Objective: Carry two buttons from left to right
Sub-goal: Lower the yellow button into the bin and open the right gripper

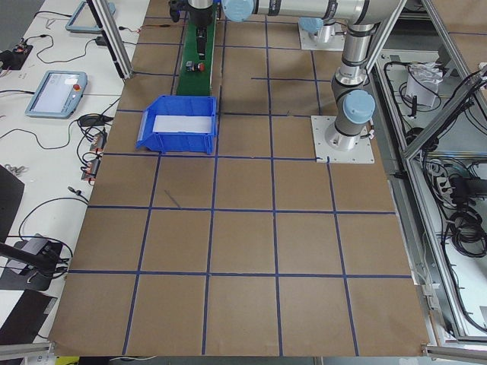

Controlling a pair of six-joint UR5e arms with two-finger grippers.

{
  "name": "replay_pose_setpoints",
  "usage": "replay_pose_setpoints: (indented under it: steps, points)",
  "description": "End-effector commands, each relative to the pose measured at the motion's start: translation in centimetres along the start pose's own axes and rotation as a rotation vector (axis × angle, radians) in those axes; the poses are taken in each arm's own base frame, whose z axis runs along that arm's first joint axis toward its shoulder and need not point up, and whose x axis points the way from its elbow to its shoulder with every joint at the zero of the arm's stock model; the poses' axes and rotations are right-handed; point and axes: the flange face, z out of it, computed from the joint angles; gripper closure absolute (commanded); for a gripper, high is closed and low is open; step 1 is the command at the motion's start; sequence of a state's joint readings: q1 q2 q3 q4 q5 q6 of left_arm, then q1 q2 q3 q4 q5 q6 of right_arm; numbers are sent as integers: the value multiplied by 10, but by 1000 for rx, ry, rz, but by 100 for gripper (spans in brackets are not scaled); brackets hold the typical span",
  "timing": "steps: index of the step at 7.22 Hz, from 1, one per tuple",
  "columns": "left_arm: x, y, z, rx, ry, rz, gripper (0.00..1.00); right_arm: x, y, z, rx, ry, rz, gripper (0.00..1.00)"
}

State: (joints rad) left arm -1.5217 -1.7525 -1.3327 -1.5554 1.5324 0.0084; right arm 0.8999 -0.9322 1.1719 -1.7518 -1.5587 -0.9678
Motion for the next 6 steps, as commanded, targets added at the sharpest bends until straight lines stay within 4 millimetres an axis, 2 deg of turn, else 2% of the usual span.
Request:
replay_pose_setpoints:
  steps: [1, 6]
  points:
    - [0, 1, 1, 0, 0, 1, 0, 4, -3, 16, -5, -9, 1, 93]
    - [0, 1, 2, -3, -3, 1, 0, 12, -8, 51, -5, -7, 1, 92]
